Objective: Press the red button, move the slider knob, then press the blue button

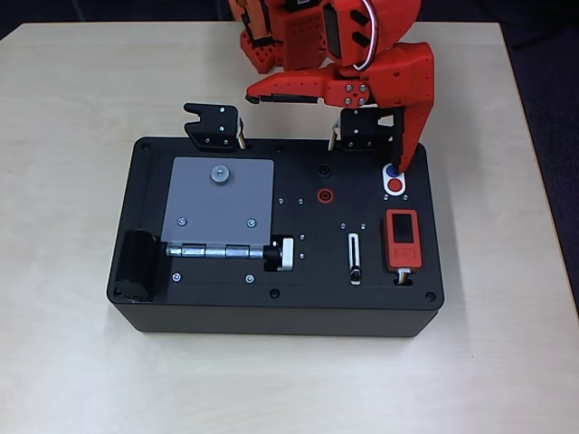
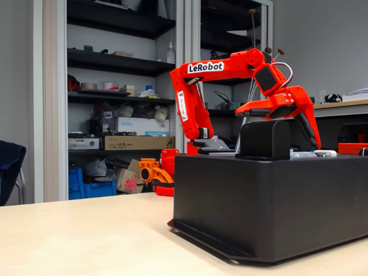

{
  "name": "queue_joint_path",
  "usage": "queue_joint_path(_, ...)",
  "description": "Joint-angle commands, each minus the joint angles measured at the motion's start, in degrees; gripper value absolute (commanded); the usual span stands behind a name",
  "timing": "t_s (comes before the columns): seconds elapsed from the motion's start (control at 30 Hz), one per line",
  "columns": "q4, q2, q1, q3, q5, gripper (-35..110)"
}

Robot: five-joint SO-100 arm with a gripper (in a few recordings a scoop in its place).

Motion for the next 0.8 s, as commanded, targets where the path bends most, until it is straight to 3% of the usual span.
queue_joint_path(0.0,-0.1,1.9,-0.4,0.7,0.7,102)
queue_joint_path(0.77,-1.9,4.0,-0.8,4.8,1.0,102)
